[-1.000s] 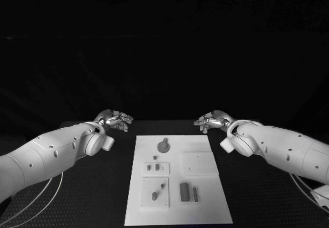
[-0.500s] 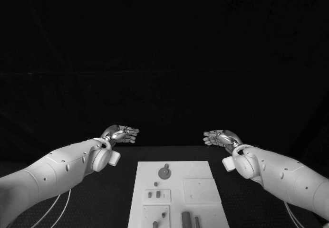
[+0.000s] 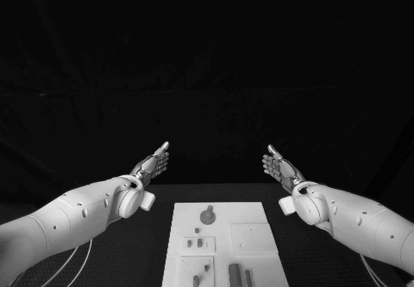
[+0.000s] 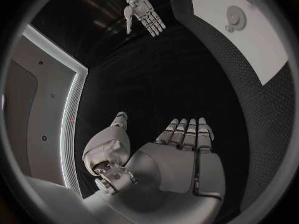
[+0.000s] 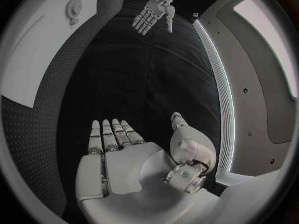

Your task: Assemble the parts on the task board

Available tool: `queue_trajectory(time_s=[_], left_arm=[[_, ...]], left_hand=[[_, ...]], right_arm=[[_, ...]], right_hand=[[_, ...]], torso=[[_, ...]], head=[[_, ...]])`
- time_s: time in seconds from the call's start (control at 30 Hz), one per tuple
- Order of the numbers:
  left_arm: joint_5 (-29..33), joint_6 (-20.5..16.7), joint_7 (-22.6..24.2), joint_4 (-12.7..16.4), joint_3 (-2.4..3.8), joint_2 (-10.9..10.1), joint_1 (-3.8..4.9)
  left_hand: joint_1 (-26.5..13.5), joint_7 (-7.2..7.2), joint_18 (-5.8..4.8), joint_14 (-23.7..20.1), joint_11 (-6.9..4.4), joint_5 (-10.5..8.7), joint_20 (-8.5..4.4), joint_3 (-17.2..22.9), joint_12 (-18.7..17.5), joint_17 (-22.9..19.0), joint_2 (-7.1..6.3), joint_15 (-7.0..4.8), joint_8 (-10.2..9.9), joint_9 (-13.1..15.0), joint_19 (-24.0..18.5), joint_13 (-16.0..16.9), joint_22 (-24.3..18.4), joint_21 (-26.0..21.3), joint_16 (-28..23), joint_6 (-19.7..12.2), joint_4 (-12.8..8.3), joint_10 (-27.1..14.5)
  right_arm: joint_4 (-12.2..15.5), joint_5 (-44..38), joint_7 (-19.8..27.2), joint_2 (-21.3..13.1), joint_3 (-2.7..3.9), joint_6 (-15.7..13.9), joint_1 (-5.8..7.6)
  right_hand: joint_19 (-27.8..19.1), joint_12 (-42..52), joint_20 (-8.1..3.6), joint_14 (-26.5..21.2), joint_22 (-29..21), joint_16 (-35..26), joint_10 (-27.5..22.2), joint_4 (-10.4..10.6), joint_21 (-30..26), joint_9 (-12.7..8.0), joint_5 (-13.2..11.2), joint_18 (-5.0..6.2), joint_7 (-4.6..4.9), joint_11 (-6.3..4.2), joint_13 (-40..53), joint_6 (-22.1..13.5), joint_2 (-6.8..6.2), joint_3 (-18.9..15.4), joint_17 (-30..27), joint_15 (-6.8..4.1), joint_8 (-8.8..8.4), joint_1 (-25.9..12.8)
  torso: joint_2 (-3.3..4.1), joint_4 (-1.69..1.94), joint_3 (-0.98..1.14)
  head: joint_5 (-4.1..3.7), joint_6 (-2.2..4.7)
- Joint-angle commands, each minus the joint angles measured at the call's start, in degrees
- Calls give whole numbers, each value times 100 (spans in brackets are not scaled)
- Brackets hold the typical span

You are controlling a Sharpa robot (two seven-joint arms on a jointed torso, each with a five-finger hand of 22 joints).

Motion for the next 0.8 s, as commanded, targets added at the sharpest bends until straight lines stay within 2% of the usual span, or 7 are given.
queue_trajectory(time_s=[0.03, 0.1, 0.2, 0.23, 0.53, 0.67, 0.8], left_arm=[[302, -676, 350, 434, 43, -112, -96], [388, -879, 438, 674, 68, -183, -156], [580, -1333, 635, 1211, 123, -343, -290], [677, -1562, 735, 1480, 151, -424, -357], [1237, -2886, 1310, 3045, 313, -891, -747], [1375, -3211, 1451, 3430, 353, -1005, -843], [1453, -3394, 1531, 3646, 375, -1070, -897]], left_hand=[[-926, -149, -84, -677, -129, -80, -62, -497, -78, -516, 36, -156, -266, -519, -791, -262, -875, -77, -353, -704, 236, -870], [-926, -149, -84, -677, -129, -80, -62, -497, -78, -516, 36, -156, -266, -519, -791, -262, -875, -77, -353, -704, 236, -870], [-926, -149, -84, -677, -129, -80, -62, -497, -78, -516, 36, -156, -266, -519, -791, -262, -875, -77, -353, -704, 236, -870], [-926, -149, -84, -677, -129, -80, -62, -497, -78, -516, 36, -156, -266, -519, -791, -262, -875, -77, -353, -704, 236, -870], [-926, -149, -84, -677, -129, -80, -62, -497, -78, -516, 36, -156, -266, -519, -791, -262, -875, -77, -353, -704, 236, -870], [-926, -149, -84, -677, -129, -80, -62, -497, -78, -516, 36, -156, -266, -519, -791, -262, -875, -77, -353, -704, 236, -870], [-926, -149, -84, -677, -129, -80, -62, -497, -78, -516, 36, -156, -266, -519, -791, -262, -875, -77, -353, -704, 236, -870]], right_arm=[[437, 281, 255, -117, -8, -609, -40], [677, 367, 316, -190, -14, -802, -64], [1214, 560, 453, -354, -27, -1234, -118], [1483, 657, 522, -436, -34, -1451, -145], [3154, 1258, 948, -947, -75, -2794, -314], [3635, 1431, 1070, -1094, -86, -3181, -363], [3961, 1548, 1153, -1194, -94, -3442, -396]], right_hand=[[-479, -167, -208, -714, -1878, -412, -920, 239, -197, -546, -95, -167, -185, -156, -243, -703, 29, -575, -442, -180, -205, -836], [-479, -167, -208, -714, -1878, -412, -920, 239, -197, -546, -95, -167, -185, -156, -243, -703, 29, -575, -442, -180, -205, -836], [-479, -167, -208, -714, -1878, -412, -920, 239, -197, -546, -95, -167, -185, -156, -243, -703, 29, -575, -442, -180, -205, -836], [-479, -167, -208, -714, -1878, -412, -920, 239, -197, -546, -95, -167, -185, -156, -243, -703, 29, -575, -442, -180, -205, -836], [-479, -167, -208, -714, -1878, -412, -920, 239, -197, -546, -95, -167, -185, -156, -243, -703, 29, -575, -442, -180, -205, -836], [-479, -167, -208, -714, -1878, -412, -920, 239, -197, -546, -95, -167, -185, -156, -243, -703, 29, -575, -442, -180, -205, -836], [-479, -167, -208, -714, -1878, -412, -920, 239, -197, -546, -95, -167, -185, -156, -243, -703, 29, -575, -442, -180, -205, -836]], torso=[[-196, 43, -1], [-235, 51, 0], [-288, 63, 0], [-303, 66, 0], [-309, 67, 0], [-309, 67, 0], [-309, 67, 0]], head=[[-46, -243], [-56, -302], [-71, -384], [-75, -405], [-76, -414], [-76, -414], [-76, -414]])
